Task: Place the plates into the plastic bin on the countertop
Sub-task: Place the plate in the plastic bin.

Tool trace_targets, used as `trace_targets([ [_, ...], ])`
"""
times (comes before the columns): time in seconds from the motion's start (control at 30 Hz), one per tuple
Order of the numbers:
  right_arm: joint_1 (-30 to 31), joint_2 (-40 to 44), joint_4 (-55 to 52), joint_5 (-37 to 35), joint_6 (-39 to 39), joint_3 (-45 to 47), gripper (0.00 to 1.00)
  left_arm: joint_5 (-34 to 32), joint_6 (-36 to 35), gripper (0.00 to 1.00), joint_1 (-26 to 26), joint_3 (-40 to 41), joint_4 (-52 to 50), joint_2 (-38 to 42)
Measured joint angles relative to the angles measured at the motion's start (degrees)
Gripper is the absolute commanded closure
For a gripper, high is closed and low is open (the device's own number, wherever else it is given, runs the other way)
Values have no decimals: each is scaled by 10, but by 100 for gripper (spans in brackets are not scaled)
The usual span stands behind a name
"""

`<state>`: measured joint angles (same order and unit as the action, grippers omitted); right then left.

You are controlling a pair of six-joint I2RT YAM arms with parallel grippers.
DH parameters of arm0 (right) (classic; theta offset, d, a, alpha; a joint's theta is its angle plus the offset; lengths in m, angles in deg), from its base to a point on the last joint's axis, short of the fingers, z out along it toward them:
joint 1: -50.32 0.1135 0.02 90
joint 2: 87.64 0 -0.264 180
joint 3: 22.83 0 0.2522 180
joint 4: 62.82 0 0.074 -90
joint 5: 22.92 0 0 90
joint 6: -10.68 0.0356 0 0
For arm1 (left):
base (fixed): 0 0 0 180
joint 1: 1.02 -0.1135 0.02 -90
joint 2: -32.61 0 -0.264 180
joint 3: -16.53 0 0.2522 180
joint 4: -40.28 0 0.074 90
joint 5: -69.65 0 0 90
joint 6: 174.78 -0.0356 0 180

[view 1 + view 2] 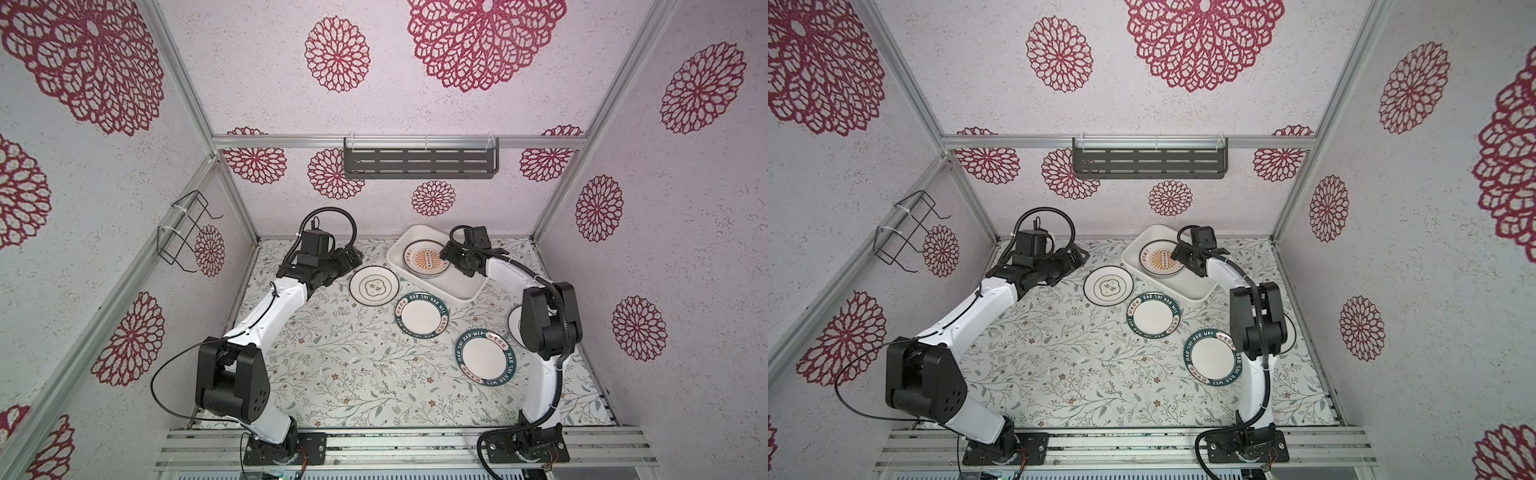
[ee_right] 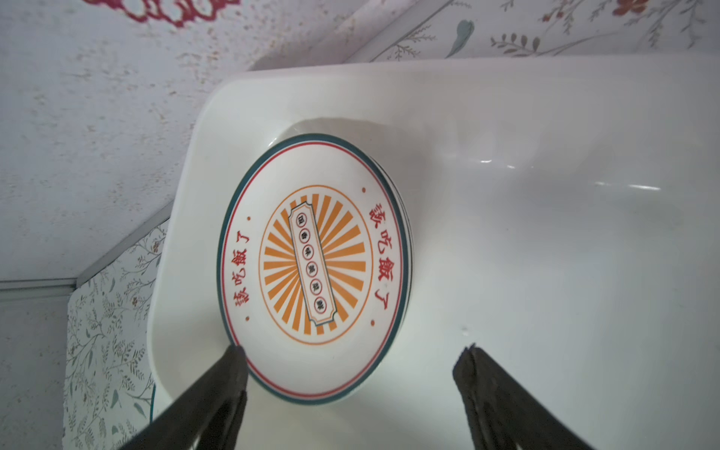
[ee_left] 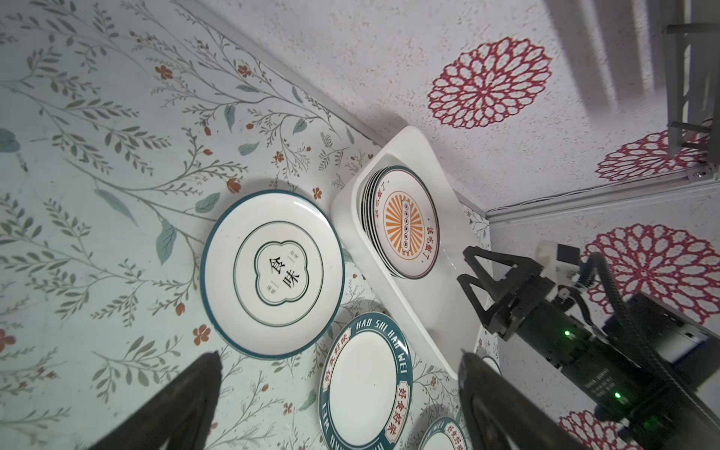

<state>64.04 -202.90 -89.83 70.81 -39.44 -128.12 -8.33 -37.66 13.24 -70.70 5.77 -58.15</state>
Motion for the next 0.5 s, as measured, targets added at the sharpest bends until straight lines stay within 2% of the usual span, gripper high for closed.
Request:
trace_targets([
  [0.07, 1, 33, -1, 5, -11, 20, 1, -1, 9, 3, 5, 17, 3, 4],
  [0.17, 2, 86, 1, 11, -28, 54, 1, 2, 19, 3, 27, 38, 6, 5],
  [0.3, 2, 150, 0, 18, -44, 107, 1, 21, 27, 2, 81, 57, 15, -3],
  [0.5, 2, 220, -10, 32, -63, 186, 1, 39, 52, 1, 162, 60, 52, -64],
])
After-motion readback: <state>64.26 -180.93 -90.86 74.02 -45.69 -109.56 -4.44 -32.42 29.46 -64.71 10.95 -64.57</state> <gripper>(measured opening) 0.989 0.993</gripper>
